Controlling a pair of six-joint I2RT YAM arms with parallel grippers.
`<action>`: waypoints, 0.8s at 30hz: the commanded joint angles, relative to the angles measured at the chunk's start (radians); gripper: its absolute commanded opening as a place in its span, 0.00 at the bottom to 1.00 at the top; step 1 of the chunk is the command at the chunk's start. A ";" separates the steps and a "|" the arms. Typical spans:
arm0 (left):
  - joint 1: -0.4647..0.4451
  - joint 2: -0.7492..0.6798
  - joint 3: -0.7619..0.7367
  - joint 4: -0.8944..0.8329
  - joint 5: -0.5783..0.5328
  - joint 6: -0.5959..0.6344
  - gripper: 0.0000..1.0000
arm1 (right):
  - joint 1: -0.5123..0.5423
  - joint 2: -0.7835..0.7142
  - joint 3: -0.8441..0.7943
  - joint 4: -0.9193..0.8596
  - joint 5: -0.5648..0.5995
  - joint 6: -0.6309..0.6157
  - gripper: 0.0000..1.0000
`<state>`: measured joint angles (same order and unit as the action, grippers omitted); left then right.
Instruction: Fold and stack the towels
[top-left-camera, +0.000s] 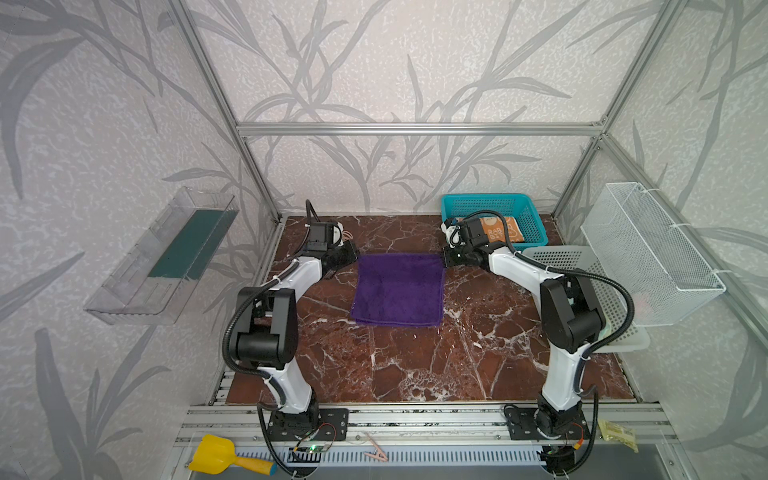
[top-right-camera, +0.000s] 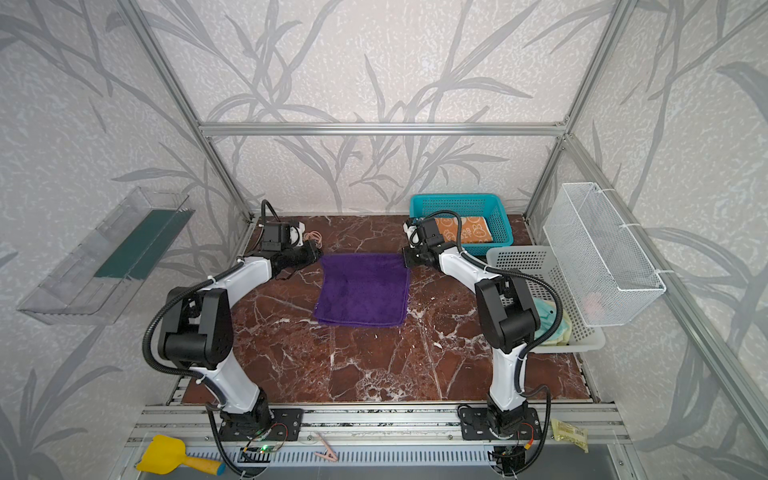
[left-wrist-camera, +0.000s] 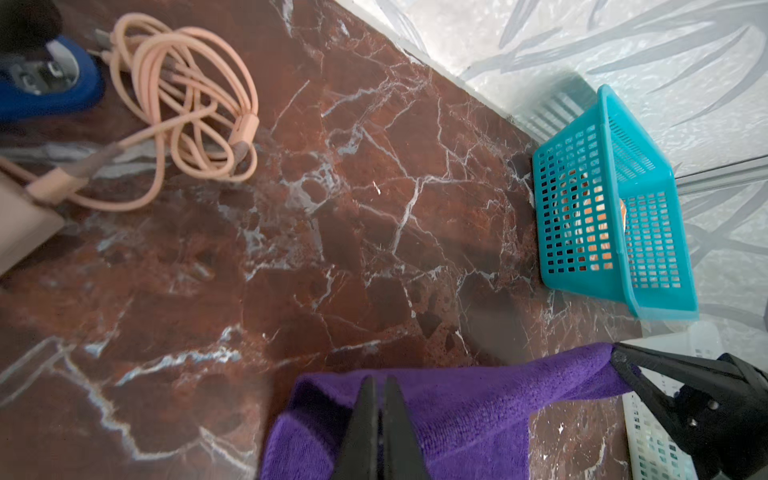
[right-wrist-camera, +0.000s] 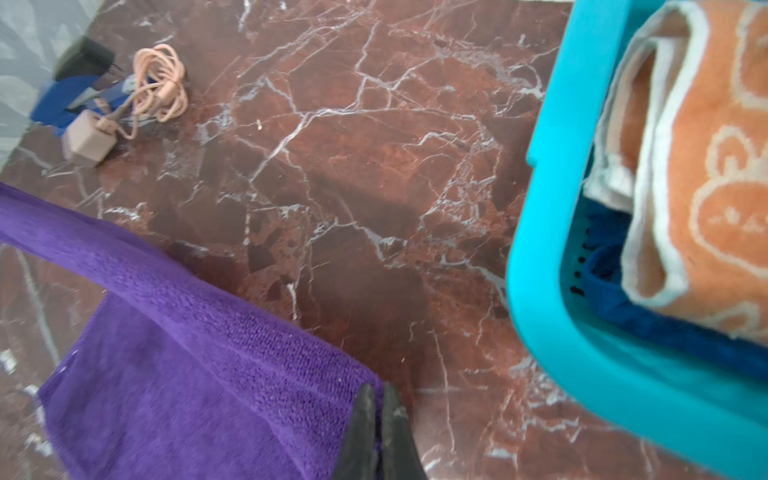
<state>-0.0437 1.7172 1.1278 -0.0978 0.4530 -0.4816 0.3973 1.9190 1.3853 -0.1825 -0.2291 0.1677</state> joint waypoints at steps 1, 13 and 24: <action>0.010 -0.094 -0.092 -0.004 0.005 0.013 0.00 | -0.002 -0.106 -0.097 0.016 -0.048 0.030 0.00; 0.036 -0.210 -0.302 -0.036 0.015 -0.015 0.00 | 0.078 -0.267 -0.400 0.044 -0.076 0.147 0.00; 0.042 -0.295 -0.346 -0.089 0.006 -0.023 0.00 | 0.114 -0.345 -0.436 -0.021 -0.053 0.157 0.00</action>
<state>-0.0109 1.4445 0.8062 -0.1635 0.4770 -0.4953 0.5053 1.5982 0.9749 -0.1562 -0.3061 0.3107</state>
